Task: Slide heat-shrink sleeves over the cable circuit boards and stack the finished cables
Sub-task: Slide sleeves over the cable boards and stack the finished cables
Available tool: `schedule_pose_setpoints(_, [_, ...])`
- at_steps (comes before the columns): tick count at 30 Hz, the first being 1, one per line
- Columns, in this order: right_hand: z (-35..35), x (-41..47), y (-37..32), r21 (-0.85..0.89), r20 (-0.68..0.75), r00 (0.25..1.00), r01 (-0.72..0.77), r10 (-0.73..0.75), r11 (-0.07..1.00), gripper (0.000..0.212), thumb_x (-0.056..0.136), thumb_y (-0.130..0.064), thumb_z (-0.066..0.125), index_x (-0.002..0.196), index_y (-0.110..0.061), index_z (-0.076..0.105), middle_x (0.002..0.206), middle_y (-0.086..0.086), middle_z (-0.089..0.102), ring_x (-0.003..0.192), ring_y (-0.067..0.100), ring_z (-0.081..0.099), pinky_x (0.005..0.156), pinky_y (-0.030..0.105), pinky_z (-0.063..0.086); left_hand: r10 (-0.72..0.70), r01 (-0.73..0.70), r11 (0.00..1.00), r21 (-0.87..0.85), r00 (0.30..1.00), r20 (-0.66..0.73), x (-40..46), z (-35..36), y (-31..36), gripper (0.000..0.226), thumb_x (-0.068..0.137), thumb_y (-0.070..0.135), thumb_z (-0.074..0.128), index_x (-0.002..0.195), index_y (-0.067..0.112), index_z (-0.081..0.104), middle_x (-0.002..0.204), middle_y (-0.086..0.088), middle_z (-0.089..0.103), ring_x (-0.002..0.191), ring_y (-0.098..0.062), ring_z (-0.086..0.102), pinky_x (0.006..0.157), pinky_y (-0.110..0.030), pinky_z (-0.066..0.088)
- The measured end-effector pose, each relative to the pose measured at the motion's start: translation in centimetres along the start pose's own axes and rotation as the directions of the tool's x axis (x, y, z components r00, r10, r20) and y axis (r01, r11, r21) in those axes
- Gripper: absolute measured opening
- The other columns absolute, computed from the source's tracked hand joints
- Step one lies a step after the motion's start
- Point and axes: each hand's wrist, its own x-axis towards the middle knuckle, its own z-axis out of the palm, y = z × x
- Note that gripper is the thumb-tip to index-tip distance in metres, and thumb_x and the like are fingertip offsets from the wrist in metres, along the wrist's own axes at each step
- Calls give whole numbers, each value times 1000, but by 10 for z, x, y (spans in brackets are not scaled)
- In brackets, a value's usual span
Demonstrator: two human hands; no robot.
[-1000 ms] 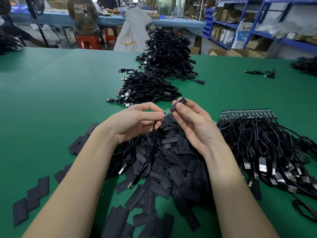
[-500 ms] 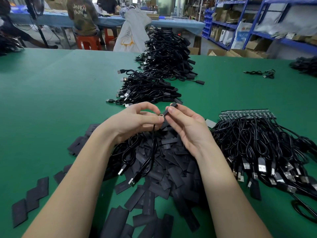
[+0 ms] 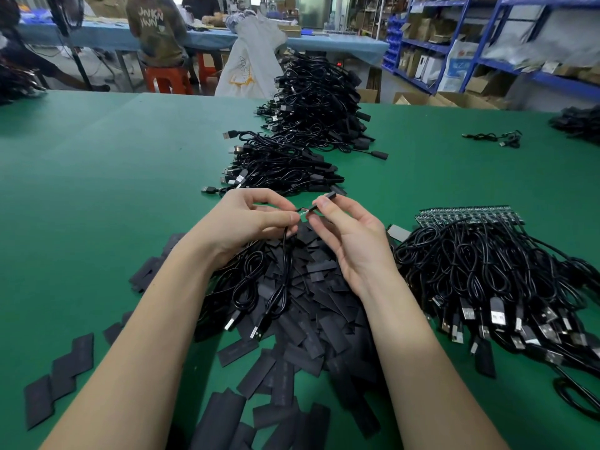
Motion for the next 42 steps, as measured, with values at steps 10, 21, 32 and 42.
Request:
schedule_pose_setpoints(10, [-7, 0, -7, -6, 46, 999, 2, -1, 1000, 5, 91, -3, 72, 96, -3, 71, 91, 8, 78, 90, 13, 75, 80, 22, 59, 59, -60, 998, 22, 998, 31, -1, 0, 1, 11, 81, -1, 79, 80, 9, 74, 76, -15, 74, 68, -18, 70, 69, -20, 56])
schedule_pose_setpoints(21, [-11, 0, -9, 3, 125, 990, 65, -65, 998, 12, 93, -3, 69, 104, -7, 69, 95, 8, 77, 95, 14, 74, 81, 21, 58, 182, -192, 966, 173, 981, 71, 1, 1, 2, 13, 85, 7, 79, 96, 14, 75, 80, -13, 76, 70, -15, 66, 68, -21, 55])
schedule_pose_setpoints(32, [-12, 1, -7, 31, 118, 989, 83, -86, 996, 10, 91, -4, 70, 101, -5, 70, 94, 7, 78, 94, 13, 75, 79, 21, 58, 343, -367, 870, 329, 930, 131, 0, 3, 2, 7, 89, 10, 76, 96, 8, 73, 80, -7, 76, 76, -18, 73, 77, -27, 58])
schedule_pose_setpoints(42, [-7, -2, -6, -12, 85, 985, 150, -149, 989, 20, 91, -5, 72, 109, -14, 68, 94, 9, 77, 89, 16, 74, 78, 24, 59, 367, -374, 904, 207, 928, 72, 4, 12, -3, 12, 87, 9, 78, 98, 6, 73, 76, -9, 77, 68, -14, 70, 71, -22, 55])
